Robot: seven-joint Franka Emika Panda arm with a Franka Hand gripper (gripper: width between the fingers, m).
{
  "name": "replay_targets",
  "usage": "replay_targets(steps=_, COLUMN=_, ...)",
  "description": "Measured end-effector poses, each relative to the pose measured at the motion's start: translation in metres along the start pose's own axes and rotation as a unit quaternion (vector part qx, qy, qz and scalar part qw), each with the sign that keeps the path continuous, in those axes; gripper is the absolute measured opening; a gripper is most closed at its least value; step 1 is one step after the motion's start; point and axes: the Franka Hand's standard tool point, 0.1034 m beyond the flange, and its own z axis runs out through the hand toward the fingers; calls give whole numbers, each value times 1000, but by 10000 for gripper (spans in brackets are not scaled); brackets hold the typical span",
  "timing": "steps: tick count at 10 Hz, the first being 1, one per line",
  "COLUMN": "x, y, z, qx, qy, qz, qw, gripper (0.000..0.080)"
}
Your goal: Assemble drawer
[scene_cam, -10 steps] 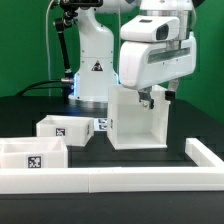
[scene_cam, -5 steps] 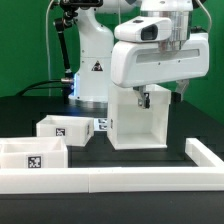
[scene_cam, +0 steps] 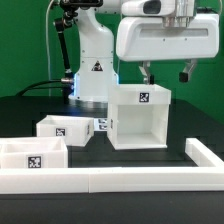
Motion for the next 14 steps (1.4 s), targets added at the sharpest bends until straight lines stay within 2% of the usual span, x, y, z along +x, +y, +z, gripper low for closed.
replay_targets(steps=3, x=-34, y=-9, z=9, qx=-5, qy=-4, qz=20, qw=1000, gripper=650)
replay_targets(steps=4, x=-40, y=-12, z=15, qx=-5, qy=-3, qz=29, qw=1000, gripper=650)
replay_targets(steps=8, x=-44, y=-20, z=44, qx=2, qy=-9, qz=48, qw=999, gripper=650)
replay_targets(steps=11, x=-45, y=-20, z=45, qx=2, qy=-11, qz=47, qw=999, gripper=650)
replay_targets(steps=12, x=-45, y=-20, z=45, qx=2, qy=-11, qz=47, qw=999, gripper=530)
replay_targets(steps=14, x=-45, y=-20, z=45, qx=2, qy=-11, qz=47, qw=999, gripper=241)
